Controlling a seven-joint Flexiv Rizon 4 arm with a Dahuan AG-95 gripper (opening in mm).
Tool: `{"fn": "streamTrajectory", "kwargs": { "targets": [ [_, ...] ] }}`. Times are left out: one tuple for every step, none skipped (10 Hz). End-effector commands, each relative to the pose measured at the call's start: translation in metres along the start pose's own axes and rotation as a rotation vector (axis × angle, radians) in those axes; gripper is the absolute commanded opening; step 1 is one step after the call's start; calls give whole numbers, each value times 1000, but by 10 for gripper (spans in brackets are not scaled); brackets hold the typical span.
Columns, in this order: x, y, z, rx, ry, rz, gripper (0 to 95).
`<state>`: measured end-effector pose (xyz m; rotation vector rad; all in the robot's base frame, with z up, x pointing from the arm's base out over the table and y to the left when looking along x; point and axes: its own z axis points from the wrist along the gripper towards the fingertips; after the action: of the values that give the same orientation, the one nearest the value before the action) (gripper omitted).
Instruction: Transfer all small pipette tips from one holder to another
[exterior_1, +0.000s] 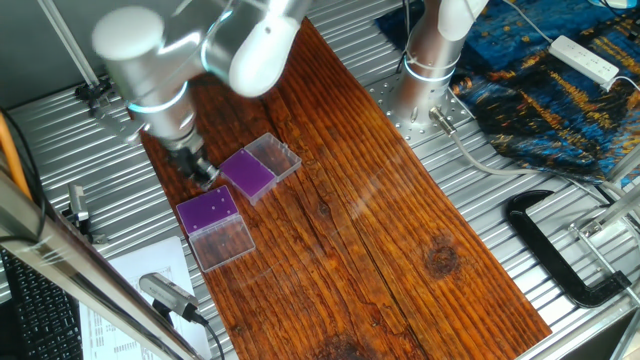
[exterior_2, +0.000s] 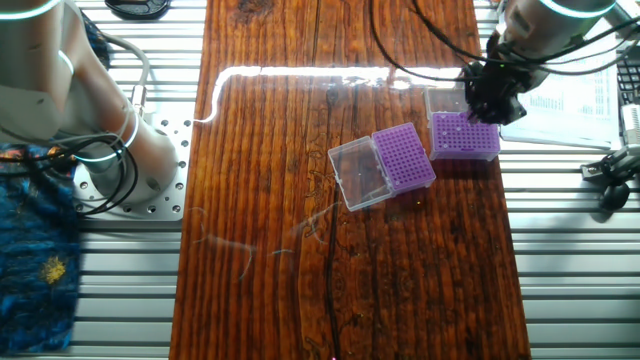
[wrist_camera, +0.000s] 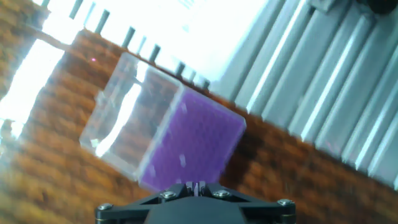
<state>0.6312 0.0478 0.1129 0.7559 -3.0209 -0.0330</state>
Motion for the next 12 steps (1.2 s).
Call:
{"fn": "streamTrajectory", "kwargs": {
  "targets": [
    [-10,-3,4,3,-11,-3,0],
    [-16,-4,7,5,-15,-3,0],
    [-20,-4,9,7,-17,-5,0],
    [-22,-5,14,9,-22,-6,0],
    [-22,-5,16,12,-26,-9,0],
    [-23,-6,22,16,-35,-15,0],
    [-23,-6,24,18,-36,-17,0],
    [-24,-6,26,19,-39,-15,0],
    [-24,-6,28,21,-44,-14,0],
    [-24,-7,30,23,-47,-14,0],
    [-24,-7,33,25,-49,-17,0],
    [-24,-7,35,27,-49,-18,0]
  ]
}}
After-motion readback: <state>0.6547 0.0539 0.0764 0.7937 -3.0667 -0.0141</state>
